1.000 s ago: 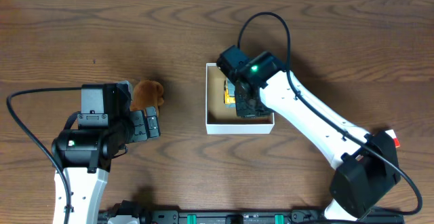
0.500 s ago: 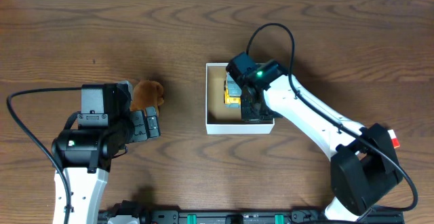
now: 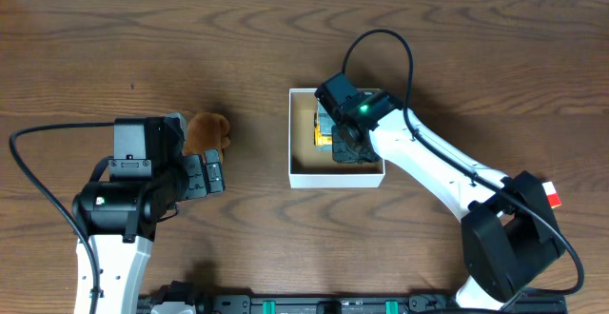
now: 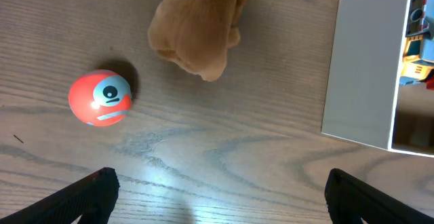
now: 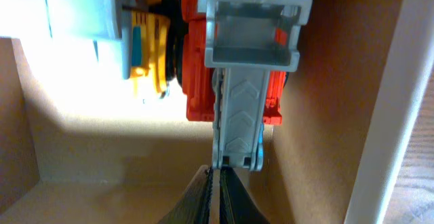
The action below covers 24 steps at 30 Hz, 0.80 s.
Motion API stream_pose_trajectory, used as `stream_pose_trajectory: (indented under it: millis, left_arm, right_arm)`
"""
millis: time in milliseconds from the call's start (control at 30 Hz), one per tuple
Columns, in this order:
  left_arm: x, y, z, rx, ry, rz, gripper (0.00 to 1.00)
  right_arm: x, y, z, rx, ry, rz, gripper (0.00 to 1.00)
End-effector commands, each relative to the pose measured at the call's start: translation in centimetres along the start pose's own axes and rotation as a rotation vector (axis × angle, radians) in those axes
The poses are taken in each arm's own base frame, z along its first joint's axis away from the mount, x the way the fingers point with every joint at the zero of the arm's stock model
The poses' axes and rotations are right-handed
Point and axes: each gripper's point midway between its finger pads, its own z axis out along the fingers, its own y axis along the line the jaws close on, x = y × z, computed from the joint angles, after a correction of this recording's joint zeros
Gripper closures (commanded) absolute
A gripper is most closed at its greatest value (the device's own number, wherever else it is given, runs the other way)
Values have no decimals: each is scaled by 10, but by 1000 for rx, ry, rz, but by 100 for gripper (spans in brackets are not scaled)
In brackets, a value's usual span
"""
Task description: Pack container
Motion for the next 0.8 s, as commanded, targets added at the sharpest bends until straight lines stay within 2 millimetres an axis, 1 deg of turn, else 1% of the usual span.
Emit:
stream_pose_trajectory:
  millis: [0,200,467,767]
  left_arm:
    - [1,-2,0,10,5,-1,2]
    - [1,-2,0,10,5,-1,2]
    - [1,-2,0,10,5,-1,2]
    - [1,-2,0,10,5,-1,2]
  right_arm:
    - [-3,-7,4,38,-16,5,92]
    - [2,-11,3,55,2,1,93]
    - [-9,-19,3,106,-54,14,93]
    - [-14,-20,2,115,-78,17,93]
